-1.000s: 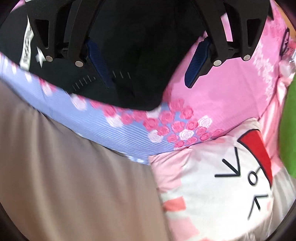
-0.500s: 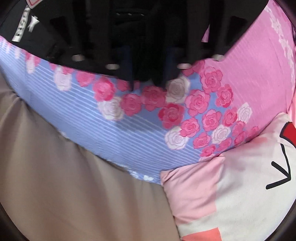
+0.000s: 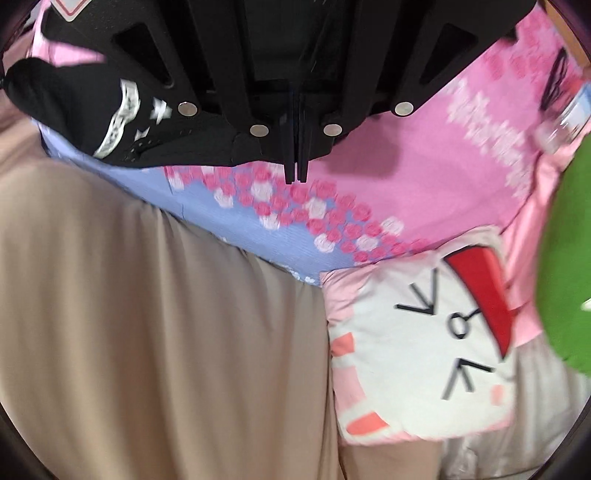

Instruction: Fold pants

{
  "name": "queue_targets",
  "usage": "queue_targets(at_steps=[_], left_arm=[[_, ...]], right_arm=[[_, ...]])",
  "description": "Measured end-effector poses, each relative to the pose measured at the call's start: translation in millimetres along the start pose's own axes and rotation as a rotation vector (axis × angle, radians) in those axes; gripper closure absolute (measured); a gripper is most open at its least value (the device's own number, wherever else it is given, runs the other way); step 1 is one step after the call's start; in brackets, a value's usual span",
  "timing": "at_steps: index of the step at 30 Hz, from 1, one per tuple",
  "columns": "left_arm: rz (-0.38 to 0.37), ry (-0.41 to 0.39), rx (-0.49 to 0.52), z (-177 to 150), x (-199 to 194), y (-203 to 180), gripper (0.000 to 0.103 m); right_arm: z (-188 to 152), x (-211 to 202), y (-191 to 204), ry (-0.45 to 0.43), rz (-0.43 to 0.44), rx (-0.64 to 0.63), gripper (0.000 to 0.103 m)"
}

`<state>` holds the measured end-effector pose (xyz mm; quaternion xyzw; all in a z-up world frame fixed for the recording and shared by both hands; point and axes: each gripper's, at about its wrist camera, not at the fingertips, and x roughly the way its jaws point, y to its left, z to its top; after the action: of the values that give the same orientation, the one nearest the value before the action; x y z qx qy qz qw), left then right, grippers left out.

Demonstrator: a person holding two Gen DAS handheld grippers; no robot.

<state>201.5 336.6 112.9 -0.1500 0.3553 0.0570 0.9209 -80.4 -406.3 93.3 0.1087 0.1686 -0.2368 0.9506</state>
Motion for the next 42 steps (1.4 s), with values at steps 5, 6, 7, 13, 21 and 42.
queue_targets(at_steps=[5, 6, 7, 13, 21, 42], left_arm=[[0.023, 0.043, -0.022, -68, -26, 38, 0.103], [0.034, 0.068, -0.037, -84, -26, 48, 0.103], [0.041, 0.085, -0.048, -95, -23, 57, 0.103], [-0.027, 0.136, -0.194, -153, -22, 87, 0.086], [-0.109, 0.202, -0.418, -172, 6, 76, 0.028], [-0.072, 0.303, -0.420, -171, 33, 105, 0.097]], right_arm=[[-57, -39, -15, 0.049, -0.021, -0.050, 0.093], [-74, -46, -21, 0.069, -0.029, -0.043, 0.093], [-84, -45, -26, 0.083, -0.038, -0.036, 0.093], [-130, -68, -55, 0.104, -0.104, 0.062, 0.093], [-136, -106, -40, 0.017, -0.108, 0.126, 0.054], [-171, -84, -2, 0.121, 0.060, 0.231, 0.037]])
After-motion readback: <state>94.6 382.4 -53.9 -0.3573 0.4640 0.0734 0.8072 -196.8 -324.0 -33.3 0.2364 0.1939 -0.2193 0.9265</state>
